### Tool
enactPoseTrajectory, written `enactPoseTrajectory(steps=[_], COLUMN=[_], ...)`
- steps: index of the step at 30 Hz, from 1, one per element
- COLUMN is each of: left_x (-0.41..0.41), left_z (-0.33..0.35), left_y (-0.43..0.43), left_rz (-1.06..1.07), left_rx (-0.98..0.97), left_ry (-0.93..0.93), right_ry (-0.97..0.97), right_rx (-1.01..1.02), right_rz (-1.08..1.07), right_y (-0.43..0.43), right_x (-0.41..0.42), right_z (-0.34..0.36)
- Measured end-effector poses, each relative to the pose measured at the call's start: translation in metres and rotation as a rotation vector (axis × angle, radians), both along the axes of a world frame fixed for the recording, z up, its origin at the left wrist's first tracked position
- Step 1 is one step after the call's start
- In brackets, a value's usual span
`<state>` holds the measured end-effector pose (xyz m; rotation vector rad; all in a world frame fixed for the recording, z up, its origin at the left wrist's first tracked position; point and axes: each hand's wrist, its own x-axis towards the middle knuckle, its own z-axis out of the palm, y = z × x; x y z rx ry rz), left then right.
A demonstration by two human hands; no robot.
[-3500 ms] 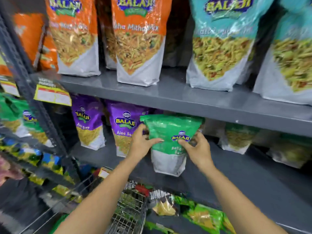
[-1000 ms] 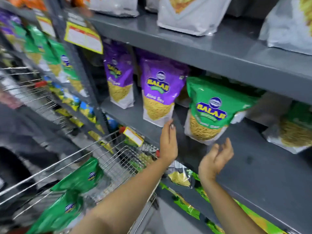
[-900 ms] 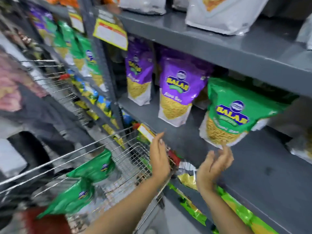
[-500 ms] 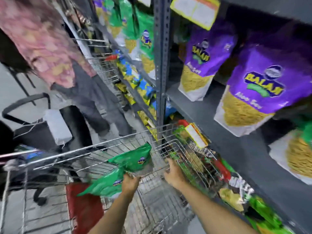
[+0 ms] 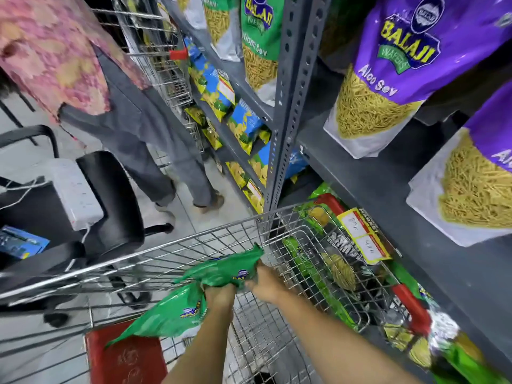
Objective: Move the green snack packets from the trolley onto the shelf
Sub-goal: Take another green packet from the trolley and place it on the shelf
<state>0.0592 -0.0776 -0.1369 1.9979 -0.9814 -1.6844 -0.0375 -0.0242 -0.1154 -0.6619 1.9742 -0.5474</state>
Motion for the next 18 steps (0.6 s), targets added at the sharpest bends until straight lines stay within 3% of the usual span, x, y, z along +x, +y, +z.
enactPoseTrajectory(steps=[6,12,18], left_x=[0.003,-0.005,-0.024], left_z=[0.044,0.141,0.259], left_y=[0.026,0.085,0.183], left_rz=[-0.237,-0.5,-0.616], left_rx=[-0.094,-0.34,-0.329], left_ry=[-0.024,0.21,0.53], right_ry=[-0.043,0.025,0.197], right_rx=[-0.074,-0.288,-0.637], right_rz=[-0.173,-0.451,-0.816], right_y=[0.039,0.126,0.259], right_x=[0.002,0.003,-0.004], right_z=[0.025,0.081,0.186])
